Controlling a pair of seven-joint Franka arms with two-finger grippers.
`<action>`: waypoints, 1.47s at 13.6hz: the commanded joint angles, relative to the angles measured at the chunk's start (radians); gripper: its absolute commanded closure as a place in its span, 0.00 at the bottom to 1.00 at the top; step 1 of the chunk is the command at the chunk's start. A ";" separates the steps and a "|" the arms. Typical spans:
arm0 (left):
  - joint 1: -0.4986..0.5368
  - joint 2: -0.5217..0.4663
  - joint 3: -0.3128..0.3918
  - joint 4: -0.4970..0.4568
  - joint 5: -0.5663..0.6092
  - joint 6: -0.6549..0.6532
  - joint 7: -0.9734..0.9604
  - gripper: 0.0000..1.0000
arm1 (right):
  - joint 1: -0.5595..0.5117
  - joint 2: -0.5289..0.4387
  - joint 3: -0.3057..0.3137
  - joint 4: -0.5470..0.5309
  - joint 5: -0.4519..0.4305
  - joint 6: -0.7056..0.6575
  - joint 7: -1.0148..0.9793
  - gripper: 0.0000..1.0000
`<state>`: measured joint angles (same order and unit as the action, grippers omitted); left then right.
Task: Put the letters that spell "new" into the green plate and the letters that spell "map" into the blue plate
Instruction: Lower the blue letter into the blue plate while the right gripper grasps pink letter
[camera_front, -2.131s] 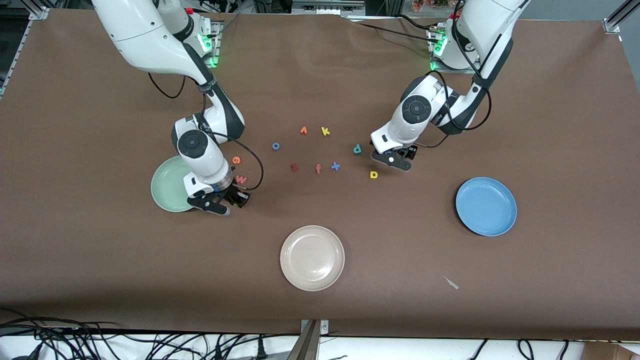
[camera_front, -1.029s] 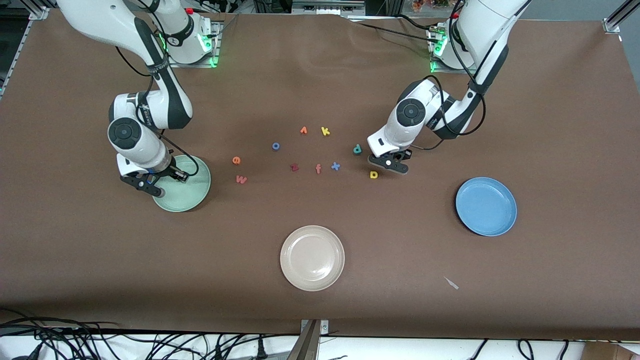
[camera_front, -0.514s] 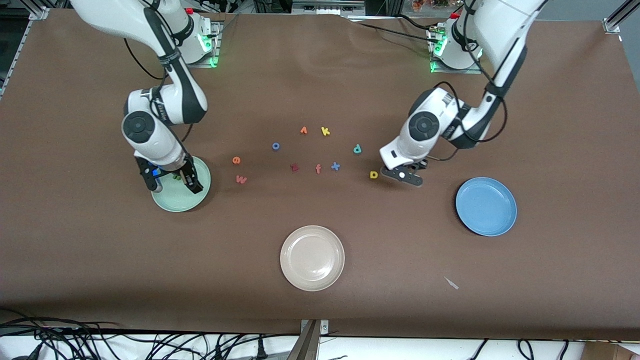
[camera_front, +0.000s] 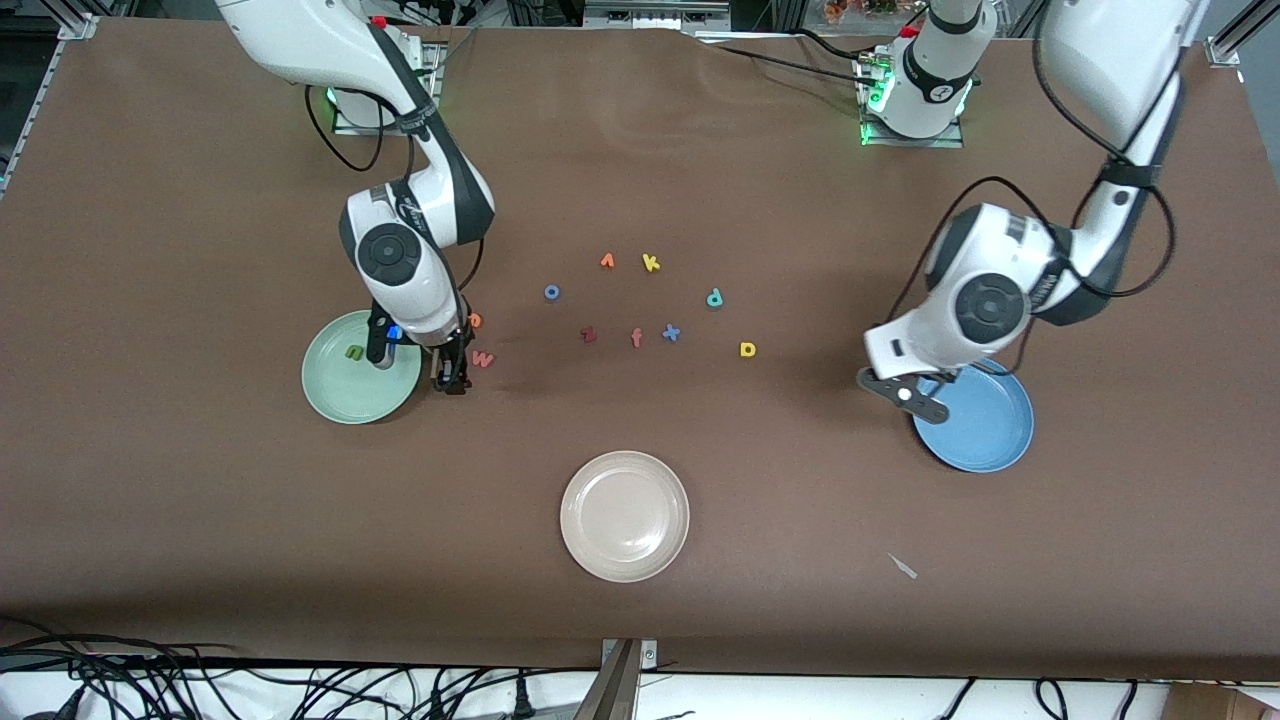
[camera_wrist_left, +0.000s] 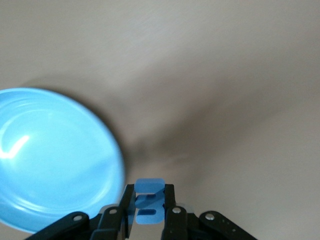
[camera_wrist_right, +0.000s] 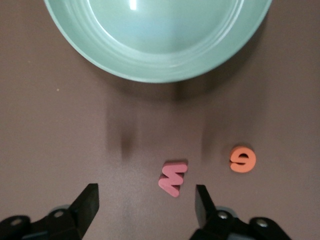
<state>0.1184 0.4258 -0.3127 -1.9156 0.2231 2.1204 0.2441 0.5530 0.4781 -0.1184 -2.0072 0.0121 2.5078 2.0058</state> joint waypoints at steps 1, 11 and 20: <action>0.105 0.025 -0.012 0.027 0.030 -0.010 0.185 0.96 | -0.001 0.066 -0.001 0.033 0.082 0.009 0.018 0.22; 0.106 0.148 -0.043 0.204 -0.084 -0.095 0.059 0.00 | -0.002 0.099 0.013 0.027 0.120 0.008 -0.019 0.40; 0.104 0.111 -0.285 0.031 -0.082 0.076 -0.550 0.00 | -0.012 0.048 0.008 0.036 0.118 -0.026 -0.094 0.94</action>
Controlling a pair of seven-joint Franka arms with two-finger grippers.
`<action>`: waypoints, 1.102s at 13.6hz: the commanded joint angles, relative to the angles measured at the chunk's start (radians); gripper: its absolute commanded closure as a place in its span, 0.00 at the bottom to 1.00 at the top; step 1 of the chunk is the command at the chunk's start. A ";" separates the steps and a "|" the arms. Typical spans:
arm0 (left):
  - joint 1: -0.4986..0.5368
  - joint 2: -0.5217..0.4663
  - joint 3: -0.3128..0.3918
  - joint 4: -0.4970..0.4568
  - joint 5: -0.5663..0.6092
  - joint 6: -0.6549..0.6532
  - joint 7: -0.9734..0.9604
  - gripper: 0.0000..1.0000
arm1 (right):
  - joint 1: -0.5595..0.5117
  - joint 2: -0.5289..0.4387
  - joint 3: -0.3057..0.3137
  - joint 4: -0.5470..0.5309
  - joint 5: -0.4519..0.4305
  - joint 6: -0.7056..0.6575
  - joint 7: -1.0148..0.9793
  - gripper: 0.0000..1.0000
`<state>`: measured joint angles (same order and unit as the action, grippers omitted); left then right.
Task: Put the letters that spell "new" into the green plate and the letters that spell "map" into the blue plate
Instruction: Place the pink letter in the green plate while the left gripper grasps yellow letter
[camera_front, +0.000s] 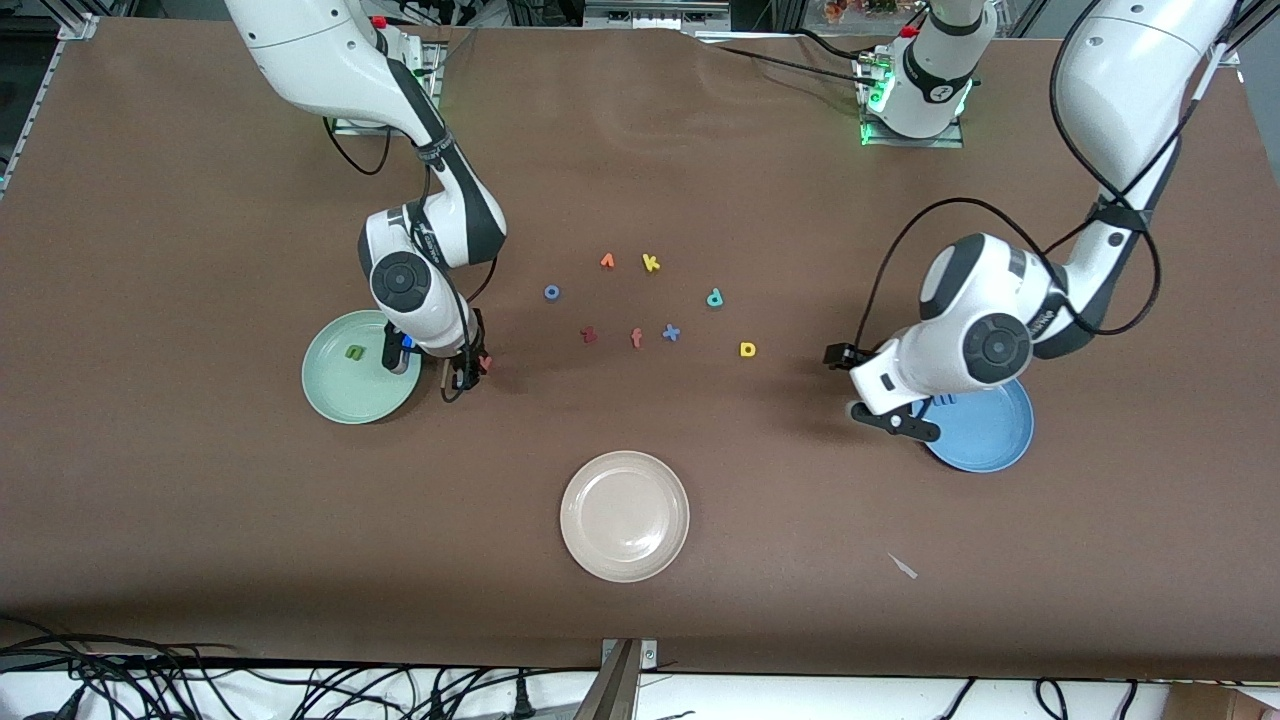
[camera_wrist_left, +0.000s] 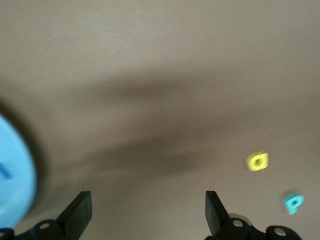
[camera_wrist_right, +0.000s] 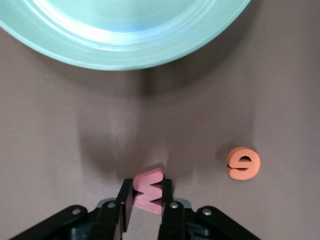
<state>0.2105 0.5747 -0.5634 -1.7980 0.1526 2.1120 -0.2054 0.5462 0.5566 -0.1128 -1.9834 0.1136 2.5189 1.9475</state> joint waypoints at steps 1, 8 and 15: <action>0.010 -0.041 -0.052 -0.125 -0.005 0.153 -0.186 0.00 | -0.005 -0.064 0.001 0.012 0.012 -0.067 -0.076 0.94; -0.160 0.034 -0.058 -0.166 0.264 0.319 -0.759 0.00 | -0.005 -0.214 -0.250 -0.064 0.001 -0.306 -0.804 0.92; -0.183 0.126 -0.056 -0.118 0.401 0.324 -0.867 0.14 | -0.005 -0.199 -0.246 -0.229 0.023 -0.037 -0.888 0.91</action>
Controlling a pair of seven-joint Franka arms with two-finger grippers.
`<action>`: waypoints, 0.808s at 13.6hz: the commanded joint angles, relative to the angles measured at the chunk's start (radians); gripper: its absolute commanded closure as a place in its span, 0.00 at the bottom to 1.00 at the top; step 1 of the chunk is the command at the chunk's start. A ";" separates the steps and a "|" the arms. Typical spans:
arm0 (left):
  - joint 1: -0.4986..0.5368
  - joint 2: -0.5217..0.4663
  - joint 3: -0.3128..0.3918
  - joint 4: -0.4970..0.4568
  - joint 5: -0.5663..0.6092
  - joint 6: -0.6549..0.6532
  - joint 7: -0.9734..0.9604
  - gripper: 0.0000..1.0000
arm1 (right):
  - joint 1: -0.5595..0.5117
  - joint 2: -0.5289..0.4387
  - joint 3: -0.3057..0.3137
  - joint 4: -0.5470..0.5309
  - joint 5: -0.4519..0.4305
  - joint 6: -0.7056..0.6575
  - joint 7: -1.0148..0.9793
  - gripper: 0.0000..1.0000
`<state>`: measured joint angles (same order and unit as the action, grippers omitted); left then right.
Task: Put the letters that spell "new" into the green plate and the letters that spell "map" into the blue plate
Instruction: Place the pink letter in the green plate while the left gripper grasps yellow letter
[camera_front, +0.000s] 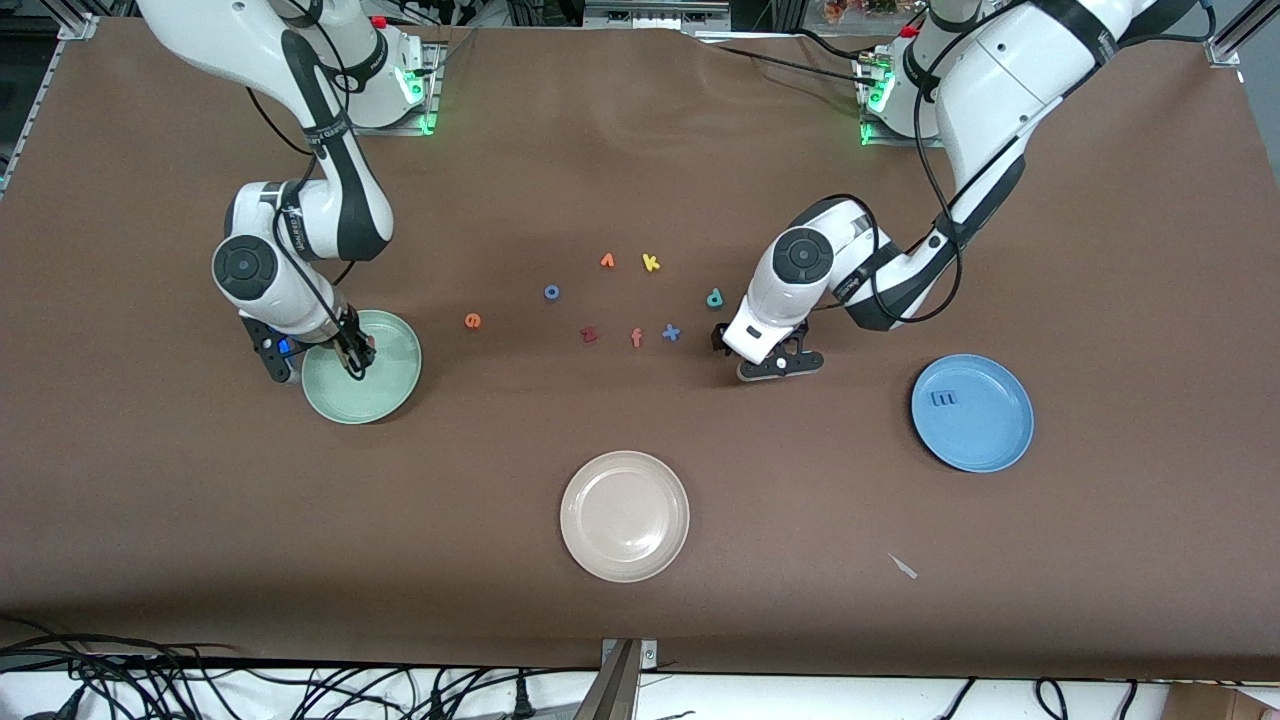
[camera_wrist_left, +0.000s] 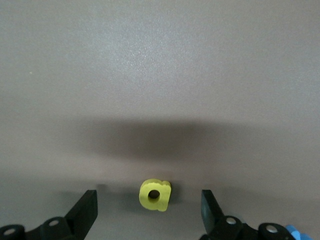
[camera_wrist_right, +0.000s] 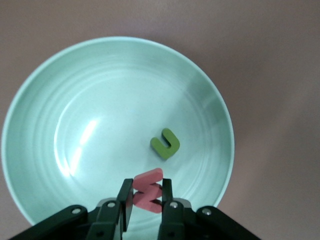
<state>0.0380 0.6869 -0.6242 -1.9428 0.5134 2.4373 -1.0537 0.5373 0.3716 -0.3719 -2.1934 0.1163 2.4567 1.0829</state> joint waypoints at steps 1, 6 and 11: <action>-0.017 0.017 0.006 0.027 0.040 -0.001 -0.017 0.19 | 0.004 -0.013 0.034 -0.019 0.037 0.031 -0.021 0.91; -0.038 0.036 0.018 0.024 0.079 -0.007 -0.015 0.32 | 0.004 0.001 0.041 -0.019 0.077 0.035 -0.021 0.00; -0.037 0.036 0.021 0.024 0.085 -0.011 -0.011 0.68 | 0.019 -0.059 0.068 -0.015 0.074 -0.016 -0.026 0.00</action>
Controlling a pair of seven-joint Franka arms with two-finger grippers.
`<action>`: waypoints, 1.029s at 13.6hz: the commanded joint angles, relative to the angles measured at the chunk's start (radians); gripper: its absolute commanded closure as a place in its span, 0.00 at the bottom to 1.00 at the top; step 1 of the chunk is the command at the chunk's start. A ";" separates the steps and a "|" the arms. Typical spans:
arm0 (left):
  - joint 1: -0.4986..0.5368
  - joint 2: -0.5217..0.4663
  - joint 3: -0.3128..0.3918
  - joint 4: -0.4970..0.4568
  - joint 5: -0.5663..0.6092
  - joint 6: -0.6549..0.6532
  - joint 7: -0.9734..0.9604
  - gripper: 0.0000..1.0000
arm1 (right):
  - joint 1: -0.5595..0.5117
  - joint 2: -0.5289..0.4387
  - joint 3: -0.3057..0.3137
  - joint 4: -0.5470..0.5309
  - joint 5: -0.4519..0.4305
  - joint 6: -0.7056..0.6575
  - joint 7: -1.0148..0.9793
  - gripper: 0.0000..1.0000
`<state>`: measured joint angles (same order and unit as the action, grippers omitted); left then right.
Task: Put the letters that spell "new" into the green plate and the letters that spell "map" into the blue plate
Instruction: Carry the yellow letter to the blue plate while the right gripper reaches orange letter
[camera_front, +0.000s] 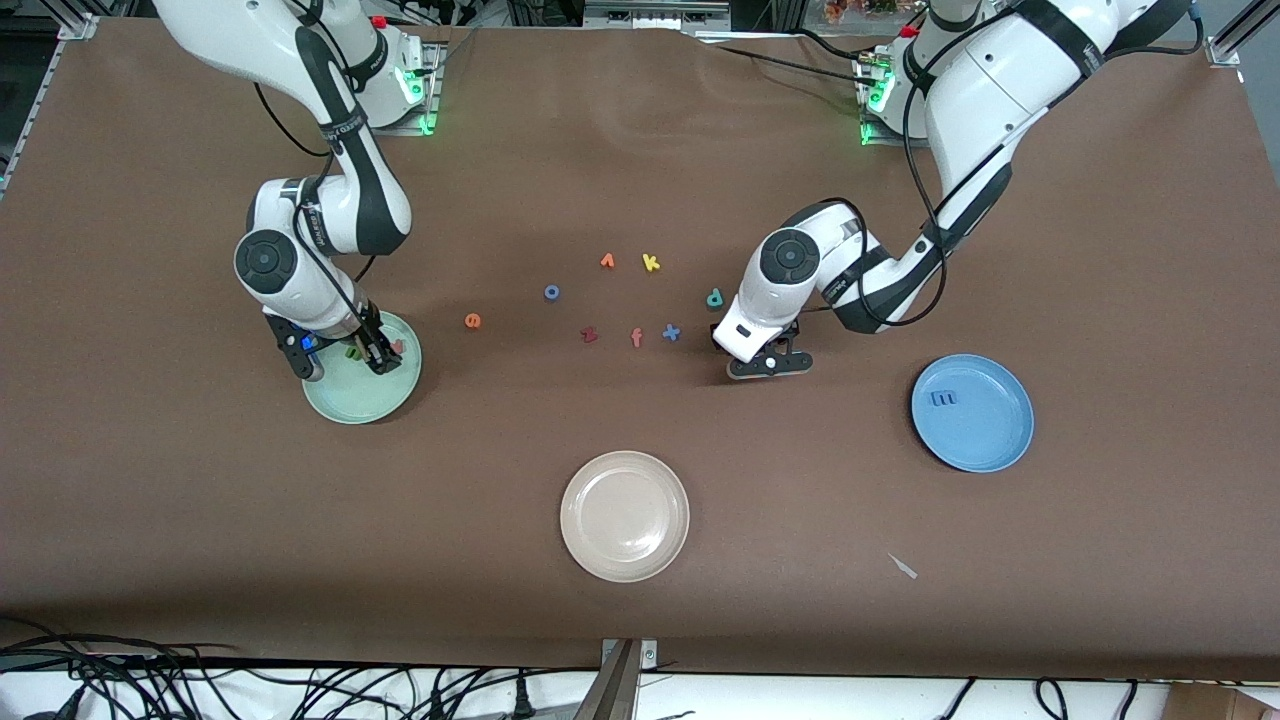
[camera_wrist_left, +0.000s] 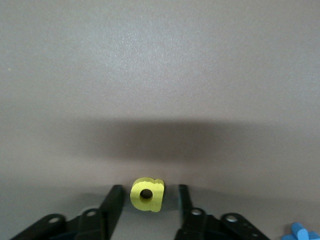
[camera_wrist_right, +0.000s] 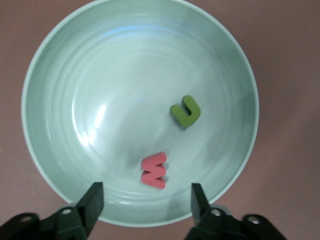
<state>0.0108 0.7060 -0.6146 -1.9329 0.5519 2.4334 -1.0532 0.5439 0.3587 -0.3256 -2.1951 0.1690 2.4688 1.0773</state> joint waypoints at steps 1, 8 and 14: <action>-0.011 0.017 0.012 0.015 0.051 -0.007 -0.010 0.74 | 0.013 -0.050 0.057 -0.012 0.021 -0.042 -0.020 0.00; 0.011 -0.014 0.004 0.129 0.010 -0.238 0.170 0.95 | 0.065 0.002 0.155 -0.049 0.021 0.068 0.176 0.00; 0.148 -0.028 0.006 0.218 -0.052 -0.445 0.687 0.95 | 0.067 0.032 0.181 -0.115 0.023 0.231 0.202 0.17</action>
<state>0.1033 0.6924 -0.6099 -1.7155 0.5279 2.0250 -0.5423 0.6056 0.4038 -0.1485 -2.2963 0.1756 2.6800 1.2612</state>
